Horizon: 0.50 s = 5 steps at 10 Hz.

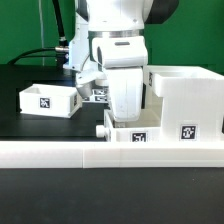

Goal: Assemble drawer

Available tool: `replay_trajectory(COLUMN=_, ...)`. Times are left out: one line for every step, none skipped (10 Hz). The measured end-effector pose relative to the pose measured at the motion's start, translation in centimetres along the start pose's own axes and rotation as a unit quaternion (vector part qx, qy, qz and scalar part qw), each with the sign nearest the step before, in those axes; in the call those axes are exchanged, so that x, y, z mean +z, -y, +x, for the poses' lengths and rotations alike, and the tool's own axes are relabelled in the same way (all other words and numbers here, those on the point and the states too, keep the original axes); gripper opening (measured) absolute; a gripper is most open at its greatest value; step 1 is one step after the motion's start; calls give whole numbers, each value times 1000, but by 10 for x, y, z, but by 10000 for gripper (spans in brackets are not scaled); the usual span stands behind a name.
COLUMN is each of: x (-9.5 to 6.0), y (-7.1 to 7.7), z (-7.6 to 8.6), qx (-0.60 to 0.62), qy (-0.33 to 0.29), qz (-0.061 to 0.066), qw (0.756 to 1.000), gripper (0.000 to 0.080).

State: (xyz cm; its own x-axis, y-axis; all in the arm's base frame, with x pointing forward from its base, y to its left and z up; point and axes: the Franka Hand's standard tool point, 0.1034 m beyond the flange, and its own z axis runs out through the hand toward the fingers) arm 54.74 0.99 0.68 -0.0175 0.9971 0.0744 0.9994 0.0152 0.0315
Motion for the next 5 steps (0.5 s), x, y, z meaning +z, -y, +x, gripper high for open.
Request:
replay_trajectory(x=0, y=0, z=1, qx=3, qy=1, qz=1, qw=1000, gripper=41)
replay_trajectory(x=0, y=0, z=2, qx=2, qy=7, qz=2, qw=1000, gripper=41)
replay_trajectory(x=0, y=0, z=2, qx=1, qy=18, qz=2, qw=1000, gripper=42)
replay_trajectory(x=0, y=0, z=1, qx=5, qy=24, qz=1, qw=1000, gripper=42)
replay_trajectory(x=0, y=0, z=0, qx=6, qy=24, qz=2, qw=1000, gripper=42)
